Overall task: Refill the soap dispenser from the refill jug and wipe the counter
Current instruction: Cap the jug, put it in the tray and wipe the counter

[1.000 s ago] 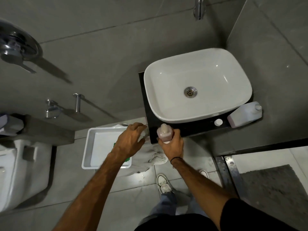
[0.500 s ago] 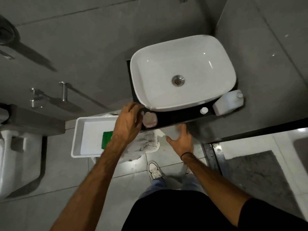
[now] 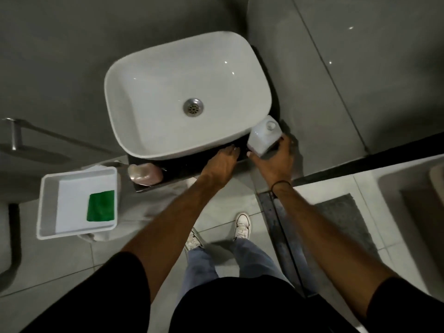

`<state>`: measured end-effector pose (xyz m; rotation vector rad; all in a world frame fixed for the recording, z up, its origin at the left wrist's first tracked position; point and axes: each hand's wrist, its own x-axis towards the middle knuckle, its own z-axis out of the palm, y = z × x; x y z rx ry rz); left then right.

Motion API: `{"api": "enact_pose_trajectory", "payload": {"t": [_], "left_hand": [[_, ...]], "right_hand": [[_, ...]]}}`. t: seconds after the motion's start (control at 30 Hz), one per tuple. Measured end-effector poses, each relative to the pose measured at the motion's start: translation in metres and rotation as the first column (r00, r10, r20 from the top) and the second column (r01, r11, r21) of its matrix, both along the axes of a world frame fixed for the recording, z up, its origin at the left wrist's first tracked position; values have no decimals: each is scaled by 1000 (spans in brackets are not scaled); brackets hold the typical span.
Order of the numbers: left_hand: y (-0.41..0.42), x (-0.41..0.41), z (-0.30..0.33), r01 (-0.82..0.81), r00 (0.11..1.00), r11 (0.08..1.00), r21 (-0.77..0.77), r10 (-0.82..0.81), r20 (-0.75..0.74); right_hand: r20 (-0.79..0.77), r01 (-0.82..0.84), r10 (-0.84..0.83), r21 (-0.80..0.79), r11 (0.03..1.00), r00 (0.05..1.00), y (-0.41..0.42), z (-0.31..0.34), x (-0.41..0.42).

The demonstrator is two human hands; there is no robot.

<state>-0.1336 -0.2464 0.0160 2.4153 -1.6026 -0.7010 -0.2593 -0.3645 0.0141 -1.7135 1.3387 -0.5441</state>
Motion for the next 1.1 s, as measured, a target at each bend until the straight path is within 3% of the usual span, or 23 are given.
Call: {"api": "enact_pose_trajectory", "payload": {"t": [0.07, 0.17, 0.23, 0.3, 0.33, 0.43, 0.5, 0.53, 0.63, 0.73, 0.87, 1.0, 1.1], "left_hand": [[-11, -7, -17, 22, 995, 1000, 6, -23, 101], [-20, -15, -30, -55, 986, 992, -116, 72, 149], [-21, -14, -28, -87, 981, 991, -102, 103, 164], [-21, -13, -19, -142, 986, 982, -124, 151, 68], [-18, -14, -12, -185, 983, 960, -210, 185, -21], [2, -18, 22, -431, 902, 758, -489, 338, -269], [14, -25, 45, -507, 861, 657, -558, 357, -363], [18, -26, 55, -516, 854, 650, -558, 341, -393], [22, -23, 77, -453, 876, 747, -488, 269, -400], [25, -13, 91, -292, 952, 875, -386, 226, -208], [33, -7, 103, -289, 957, 921, -262, 279, -76], [51, -7, 115, -211, 969, 921, -327, 154, -191], [62, -8, 120, -348, 917, 864, -363, 233, -324]], "right_hand": [[-7, -7, 7, -45, 999, 1000, -10, -2, 3], [-19, -66, 64, -97, 993, 998, -23, -9, 0], [4, -104, 105, -90, 991, 995, -29, -9, -3], [29, -142, 146, -112, 984, 989, -31, -6, -8], [30, -168, 173, -119, 979, 984, -31, -5, -13], [-1, -290, 294, -154, 944, 956, -26, 2, -32], [-81, -403, 395, -198, 893, 915, -23, 7, -40], [-121, -458, 442, -213, 863, 889, -21, 10, -43], [-188, -566, 535, -224, 793, 824, -15, 19, -45], [-313, -639, 560, -295, 710, 767, -10, 29, -41], [-446, -712, 560, -350, 609, 698, 0, 37, -31], [-465, -735, 574, -344, 585, 674, 8, 42, -23], [-468, -744, 581, -347, 572, 665, 14, 47, -18]]}}
